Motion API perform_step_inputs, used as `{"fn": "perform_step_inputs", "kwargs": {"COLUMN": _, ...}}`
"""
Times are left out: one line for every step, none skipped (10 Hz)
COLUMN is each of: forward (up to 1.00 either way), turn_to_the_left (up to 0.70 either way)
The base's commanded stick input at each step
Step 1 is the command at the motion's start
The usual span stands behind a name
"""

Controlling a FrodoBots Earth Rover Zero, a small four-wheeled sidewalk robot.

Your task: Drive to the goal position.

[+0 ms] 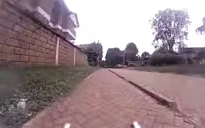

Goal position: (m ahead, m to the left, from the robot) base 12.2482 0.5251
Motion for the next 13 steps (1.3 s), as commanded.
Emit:
{"fn": "perform_step_inputs", "kwargs": {"forward": 0.50, "turn_to_the_left": 0.00}}
{"fn": "perform_step_inputs", "kwargs": {"forward": 0.50, "turn_to_the_left": 0.00}}
{"fn": "perform_step_inputs", "kwargs": {"forward": 0.50, "turn_to_the_left": 0.00}}
{"fn": "perform_step_inputs", "kwargs": {"forward": 0.50, "turn_to_the_left": 0.00}}
{"fn": "perform_step_inputs", "kwargs": {"forward": 0.50, "turn_to_the_left": 0.00}}
{"fn": "perform_step_inputs", "kwargs": {"forward": 0.50, "turn_to_the_left": 0.00}}
{"fn": "perform_step_inputs", "kwargs": {"forward": 0.50, "turn_to_the_left": 0.00}}
{"fn": "perform_step_inputs", "kwargs": {"forward": 0.50, "turn_to_the_left": 0.02}}
{"fn": "perform_step_inputs", "kwargs": {"forward": 0.50, "turn_to_the_left": 0.05}}
{"fn": "perform_step_inputs", "kwargs": {"forward": 0.50, "turn_to_the_left": 0.00}}
{"fn": "perform_step_inputs", "kwargs": {"forward": 0.50, "turn_to_the_left": 0.00}}
{"fn": "perform_step_inputs", "kwargs": {"forward": 0.50, "turn_to_the_left": 0.00}}
{"fn": "perform_step_inputs", "kwargs": {"forward": 0.50, "turn_to_the_left": 0.00}}
